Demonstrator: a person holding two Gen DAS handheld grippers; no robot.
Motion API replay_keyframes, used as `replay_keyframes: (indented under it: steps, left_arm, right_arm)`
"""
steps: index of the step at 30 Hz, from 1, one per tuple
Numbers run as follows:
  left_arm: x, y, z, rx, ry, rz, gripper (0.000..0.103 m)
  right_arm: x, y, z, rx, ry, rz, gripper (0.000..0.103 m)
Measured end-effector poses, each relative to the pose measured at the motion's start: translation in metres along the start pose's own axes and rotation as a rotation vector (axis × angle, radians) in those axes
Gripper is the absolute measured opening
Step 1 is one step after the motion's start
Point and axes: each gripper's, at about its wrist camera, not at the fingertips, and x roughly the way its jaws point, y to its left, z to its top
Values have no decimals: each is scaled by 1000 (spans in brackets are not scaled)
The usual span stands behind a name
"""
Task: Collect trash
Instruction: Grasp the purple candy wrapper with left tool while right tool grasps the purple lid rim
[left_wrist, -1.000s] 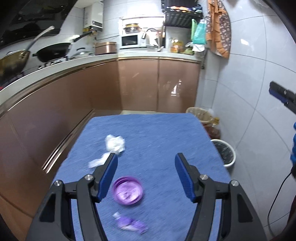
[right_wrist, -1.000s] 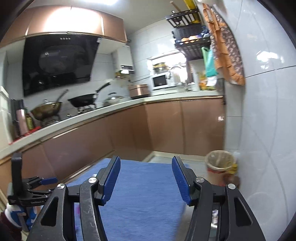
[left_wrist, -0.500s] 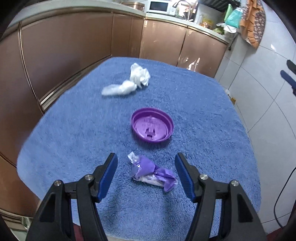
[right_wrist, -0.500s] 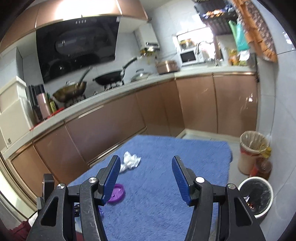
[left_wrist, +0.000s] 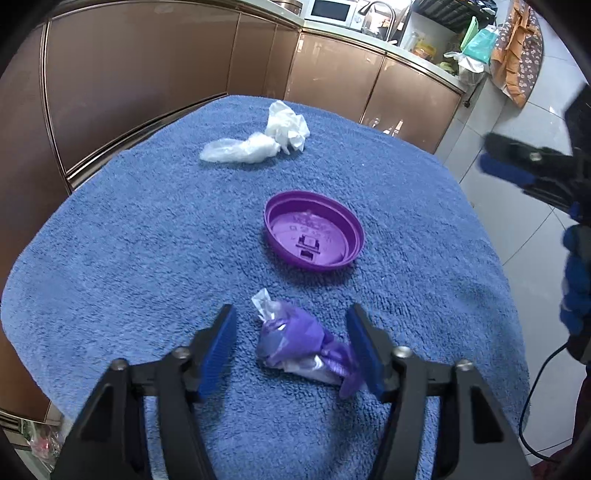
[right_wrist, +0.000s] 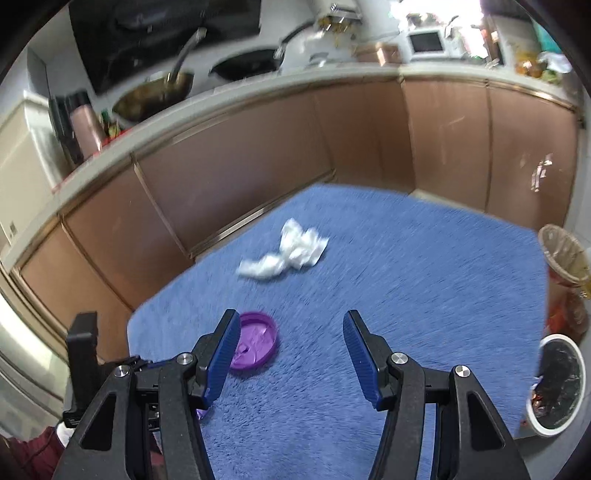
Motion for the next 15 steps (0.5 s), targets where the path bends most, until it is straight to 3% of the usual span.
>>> replay_keyframes:
  steps: [2,7,15]
  left_arm:
    - [7,2,-3,-22,15,-18,38]
    - [6,8,-4,-57,-14,-40,36]
    - [5,6,-6,-50,-16,-59,35]
  right_arm:
    - [22,4,-2,-13,51,23,55]
    - [79,11,-8,-37,175,70,54]
    - [132,14,-16,-31,293,94,29]
